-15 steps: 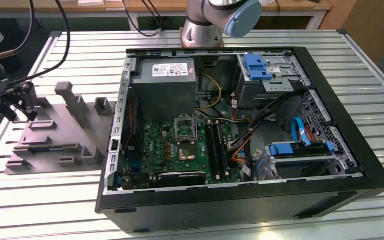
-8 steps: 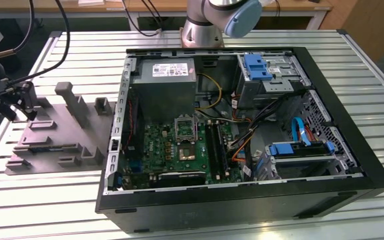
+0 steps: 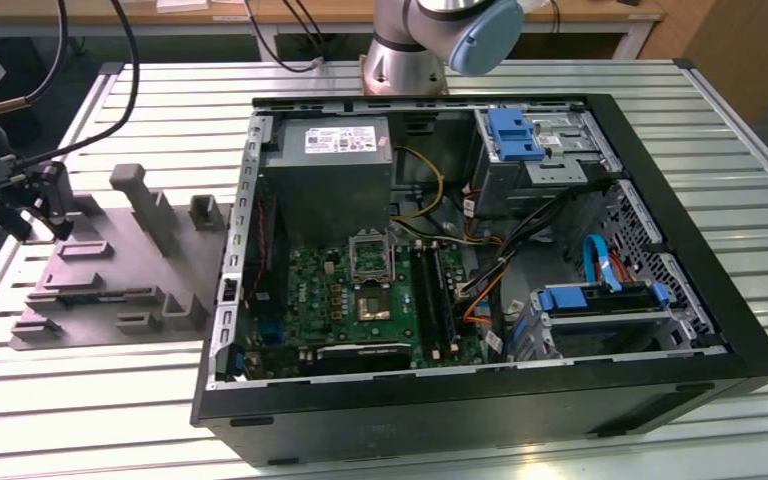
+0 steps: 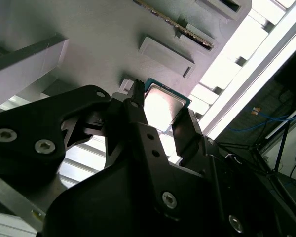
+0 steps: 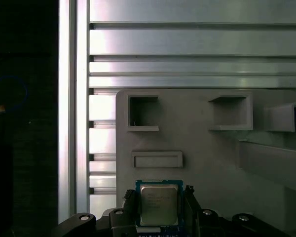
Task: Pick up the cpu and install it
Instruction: 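Pick up the cpu and move it towards the insertion slot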
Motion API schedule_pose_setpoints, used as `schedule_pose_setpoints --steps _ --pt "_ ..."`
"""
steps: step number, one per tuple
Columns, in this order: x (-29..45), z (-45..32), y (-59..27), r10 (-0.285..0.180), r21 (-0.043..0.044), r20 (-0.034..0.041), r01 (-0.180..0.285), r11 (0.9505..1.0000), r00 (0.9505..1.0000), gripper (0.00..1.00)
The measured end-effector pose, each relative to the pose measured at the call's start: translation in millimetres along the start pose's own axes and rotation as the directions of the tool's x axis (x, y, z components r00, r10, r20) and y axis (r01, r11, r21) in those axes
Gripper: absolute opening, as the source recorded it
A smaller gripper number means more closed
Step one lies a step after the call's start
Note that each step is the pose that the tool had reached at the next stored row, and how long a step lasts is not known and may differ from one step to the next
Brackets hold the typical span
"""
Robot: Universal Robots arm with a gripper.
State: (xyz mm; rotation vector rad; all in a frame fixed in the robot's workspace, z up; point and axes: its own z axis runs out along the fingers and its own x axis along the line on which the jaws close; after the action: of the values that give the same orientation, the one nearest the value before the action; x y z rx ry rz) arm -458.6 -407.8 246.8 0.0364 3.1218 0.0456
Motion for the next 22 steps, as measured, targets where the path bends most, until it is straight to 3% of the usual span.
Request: schedule_pose_setpoints --steps 22 --pt "-0.1 -3.6 0.1 0.000 0.0000 0.0000 0.000 1.0000 1.0000 0.47"
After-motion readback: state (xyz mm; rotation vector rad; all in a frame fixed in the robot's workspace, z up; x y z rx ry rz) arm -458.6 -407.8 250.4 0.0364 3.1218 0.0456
